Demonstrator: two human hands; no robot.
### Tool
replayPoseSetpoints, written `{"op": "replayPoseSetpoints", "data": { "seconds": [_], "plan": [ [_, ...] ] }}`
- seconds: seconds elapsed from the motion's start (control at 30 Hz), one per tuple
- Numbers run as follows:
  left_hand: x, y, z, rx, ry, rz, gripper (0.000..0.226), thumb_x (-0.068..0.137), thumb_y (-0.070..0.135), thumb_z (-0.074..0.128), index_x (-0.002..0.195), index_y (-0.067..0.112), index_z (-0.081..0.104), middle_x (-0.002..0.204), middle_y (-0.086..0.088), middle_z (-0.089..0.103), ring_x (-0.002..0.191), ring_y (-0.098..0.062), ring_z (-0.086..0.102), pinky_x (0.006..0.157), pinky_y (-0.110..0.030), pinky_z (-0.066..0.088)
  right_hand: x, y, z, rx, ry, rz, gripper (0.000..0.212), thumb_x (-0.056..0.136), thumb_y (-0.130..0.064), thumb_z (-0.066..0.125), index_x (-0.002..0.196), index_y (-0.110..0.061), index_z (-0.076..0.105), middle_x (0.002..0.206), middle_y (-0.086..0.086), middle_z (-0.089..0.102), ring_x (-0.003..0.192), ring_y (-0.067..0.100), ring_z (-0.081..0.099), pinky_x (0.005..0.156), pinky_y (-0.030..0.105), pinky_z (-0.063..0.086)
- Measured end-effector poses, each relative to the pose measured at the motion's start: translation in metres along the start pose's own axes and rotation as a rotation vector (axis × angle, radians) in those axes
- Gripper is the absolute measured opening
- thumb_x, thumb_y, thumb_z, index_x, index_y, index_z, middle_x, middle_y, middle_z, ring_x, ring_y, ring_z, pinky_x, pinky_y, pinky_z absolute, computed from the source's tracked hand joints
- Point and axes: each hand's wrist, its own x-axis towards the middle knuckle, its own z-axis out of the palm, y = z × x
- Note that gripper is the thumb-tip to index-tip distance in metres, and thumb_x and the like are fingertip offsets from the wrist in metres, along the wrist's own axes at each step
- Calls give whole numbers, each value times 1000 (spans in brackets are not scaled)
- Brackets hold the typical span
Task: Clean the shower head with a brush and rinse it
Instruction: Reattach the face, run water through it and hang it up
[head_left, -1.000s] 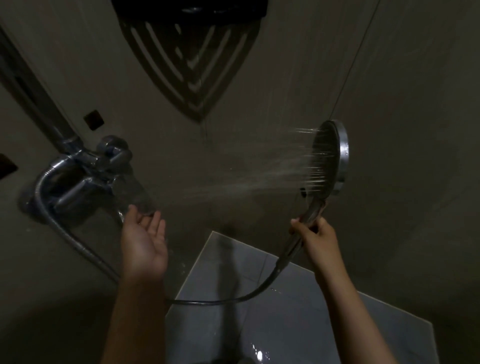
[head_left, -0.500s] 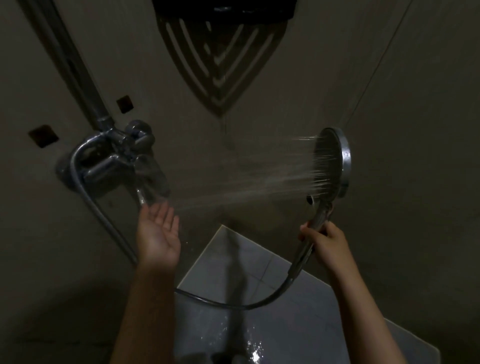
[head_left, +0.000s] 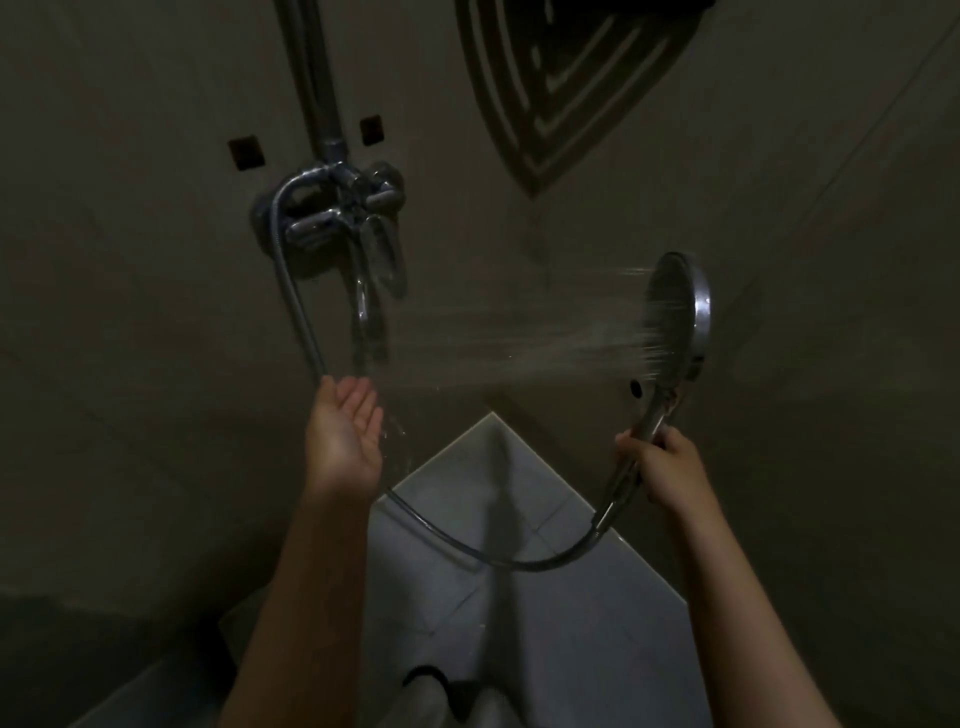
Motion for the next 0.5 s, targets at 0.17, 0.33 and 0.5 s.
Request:
{"op": "replayPoseSetpoints", "data": {
  "seconds": [0.17,0.33,0.5],
  "plan": [
    [-7,-1,-17,16,44,-5,53,103,34,25,146,3,28,152,-14,34,141,-23,32,117,-32,23,-3,9,8,-21,-48,24,8,87,-9,58,87,-17,60,87,4,60,77,16,56,66,29,44],
    [-7,5,-30,25,74,-16,54,103,35,25,146,2,27,151,-14,34,140,-24,33,117,-32,25,0,10,18,-101,-57,24,5,85,-13,62,84,-18,61,90,9,64,93,28,61,92,47,47],
    [-3,12,-41,33,93,-19,54,103,34,24,146,2,26,151,-14,34,141,-23,32,117,-32,23,1,9,31,-92,-40,24,8,86,-14,62,81,-20,60,87,7,63,85,23,59,81,37,46]
  ]
}}
